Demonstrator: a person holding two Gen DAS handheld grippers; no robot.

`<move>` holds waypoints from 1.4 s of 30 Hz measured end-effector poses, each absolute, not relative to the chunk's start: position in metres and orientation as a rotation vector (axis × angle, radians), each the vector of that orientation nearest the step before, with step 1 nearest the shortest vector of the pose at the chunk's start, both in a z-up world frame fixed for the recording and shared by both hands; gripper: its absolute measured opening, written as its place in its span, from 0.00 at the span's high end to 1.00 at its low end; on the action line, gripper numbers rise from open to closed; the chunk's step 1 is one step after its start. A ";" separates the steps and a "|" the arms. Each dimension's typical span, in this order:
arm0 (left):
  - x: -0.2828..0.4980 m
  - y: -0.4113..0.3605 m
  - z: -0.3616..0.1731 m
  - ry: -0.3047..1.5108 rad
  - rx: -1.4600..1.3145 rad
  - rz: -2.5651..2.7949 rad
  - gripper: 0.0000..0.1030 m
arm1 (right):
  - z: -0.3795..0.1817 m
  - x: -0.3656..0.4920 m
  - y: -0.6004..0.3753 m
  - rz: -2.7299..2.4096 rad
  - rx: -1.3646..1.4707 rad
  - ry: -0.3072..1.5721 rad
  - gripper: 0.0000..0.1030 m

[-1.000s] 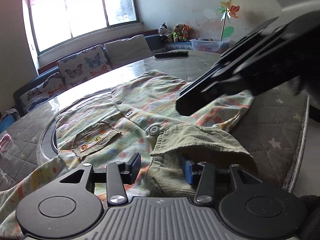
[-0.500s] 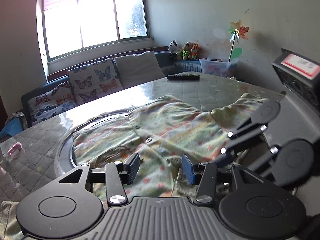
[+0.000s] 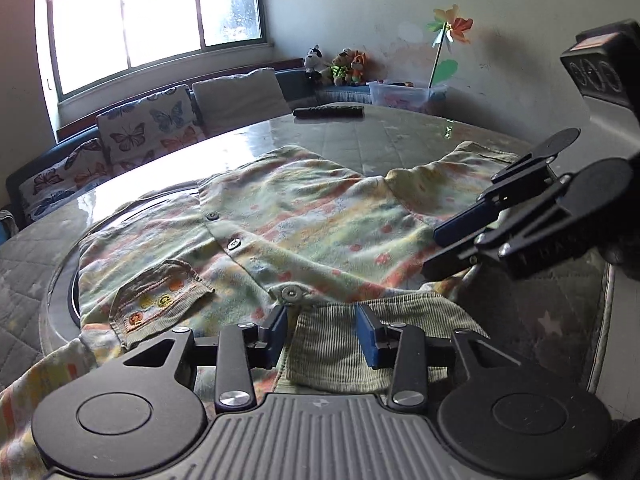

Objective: Fold clothes
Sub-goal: 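Lift the shirt side with the right gripper, raising it off the table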

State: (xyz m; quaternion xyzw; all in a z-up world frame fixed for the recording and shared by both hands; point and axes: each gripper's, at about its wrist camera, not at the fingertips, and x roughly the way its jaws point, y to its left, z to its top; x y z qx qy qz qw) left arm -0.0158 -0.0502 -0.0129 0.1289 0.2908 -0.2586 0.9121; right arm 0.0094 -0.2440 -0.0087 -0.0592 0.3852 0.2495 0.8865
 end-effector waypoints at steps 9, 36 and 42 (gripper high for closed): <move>-0.015 -0.050 -0.012 0.607 0.260 -0.530 0.60 | -0.008 0.044 -0.236 0.495 -0.141 0.723 0.60; -0.016 -0.052 -0.011 0.611 0.286 -0.525 0.59 | -0.035 0.095 -0.381 0.039 0.059 0.685 0.47; -0.016 -0.053 -0.011 0.614 0.294 -0.516 0.57 | -0.038 0.099 -0.405 -0.009 0.072 0.671 0.47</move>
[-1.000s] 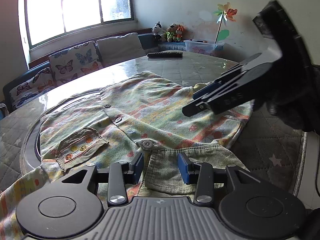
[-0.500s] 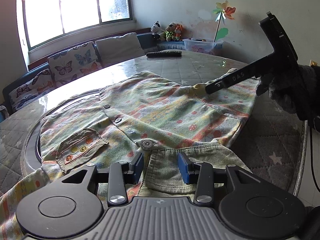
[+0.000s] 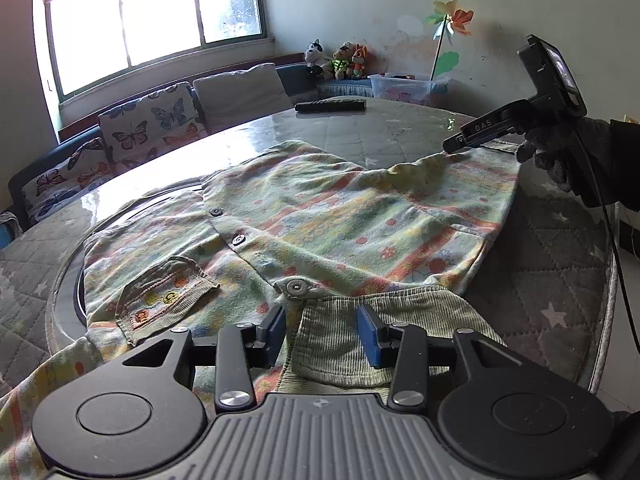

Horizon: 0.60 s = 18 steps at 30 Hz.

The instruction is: Fold clothes

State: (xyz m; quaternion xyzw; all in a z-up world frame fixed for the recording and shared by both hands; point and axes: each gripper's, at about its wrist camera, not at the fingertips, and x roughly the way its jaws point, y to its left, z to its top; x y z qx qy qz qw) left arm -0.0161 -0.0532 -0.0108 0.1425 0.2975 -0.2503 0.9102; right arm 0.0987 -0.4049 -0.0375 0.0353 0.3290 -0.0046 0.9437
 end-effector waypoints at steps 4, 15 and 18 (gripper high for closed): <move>-0.016 -0.055 -0.009 0.616 0.306 -0.507 0.55 | -0.034 0.091 -0.409 -0.006 0.094 0.657 0.44; -0.018 -0.056 0.016 0.540 0.325 -0.495 0.40 | -0.036 0.048 -0.437 -0.158 0.064 0.652 0.41; -0.015 -0.060 0.020 0.526 0.330 -0.489 0.35 | -0.037 0.040 -0.444 -0.197 0.105 0.654 0.43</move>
